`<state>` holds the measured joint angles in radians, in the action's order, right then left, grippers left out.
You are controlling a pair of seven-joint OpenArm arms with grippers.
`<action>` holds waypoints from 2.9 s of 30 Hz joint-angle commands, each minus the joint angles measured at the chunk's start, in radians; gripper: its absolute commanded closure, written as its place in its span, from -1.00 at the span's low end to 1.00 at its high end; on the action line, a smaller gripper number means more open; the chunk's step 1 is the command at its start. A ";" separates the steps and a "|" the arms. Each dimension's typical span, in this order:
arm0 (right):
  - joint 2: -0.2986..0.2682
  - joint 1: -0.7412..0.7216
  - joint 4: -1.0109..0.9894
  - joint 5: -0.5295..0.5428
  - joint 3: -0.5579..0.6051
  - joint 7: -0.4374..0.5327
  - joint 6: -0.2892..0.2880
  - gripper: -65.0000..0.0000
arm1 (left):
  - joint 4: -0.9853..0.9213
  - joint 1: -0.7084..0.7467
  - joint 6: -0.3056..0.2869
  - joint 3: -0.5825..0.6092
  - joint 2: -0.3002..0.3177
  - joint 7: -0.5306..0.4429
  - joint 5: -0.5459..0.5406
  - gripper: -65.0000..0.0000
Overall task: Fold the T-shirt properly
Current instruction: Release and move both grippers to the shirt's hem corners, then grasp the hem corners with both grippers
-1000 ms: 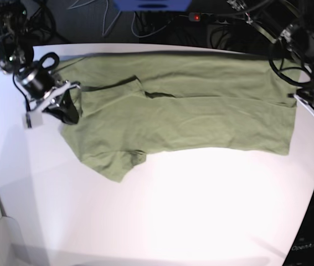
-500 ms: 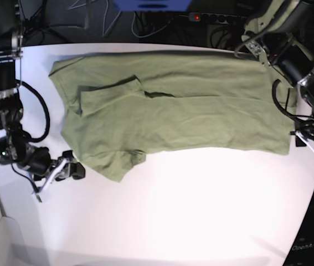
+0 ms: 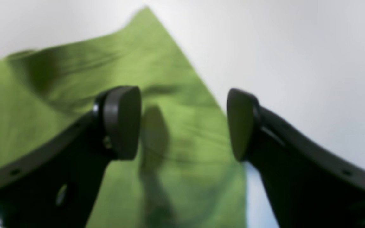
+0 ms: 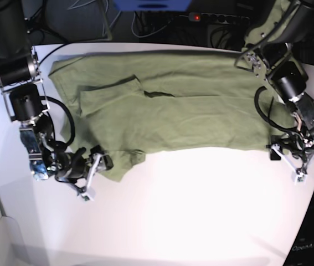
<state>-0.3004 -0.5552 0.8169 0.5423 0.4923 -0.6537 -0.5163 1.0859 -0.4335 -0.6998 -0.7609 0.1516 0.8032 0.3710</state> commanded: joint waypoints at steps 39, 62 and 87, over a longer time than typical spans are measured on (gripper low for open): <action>0.057 -0.052 -0.147 -0.112 -0.008 0.124 -0.025 0.99 | 0.010 -0.017 0.002 -0.099 0.013 -0.020 -0.016 -0.39; 0.053 -0.052 -0.147 -0.112 -0.010 0.124 -0.025 0.99 | -0.075 -0.057 0.002 -0.099 -0.007 -0.090 -0.017 -0.39; 0.051 -0.053 -0.147 -0.112 -0.010 0.124 -0.025 0.99 | -0.071 -0.043 0.002 -0.099 -0.005 -0.155 -0.016 -0.38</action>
<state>-0.2386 -0.5922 0.6647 0.4473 0.4839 -0.5049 -0.5331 1.0016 -0.4458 -0.6952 -0.8623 0.1333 0.6685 0.3702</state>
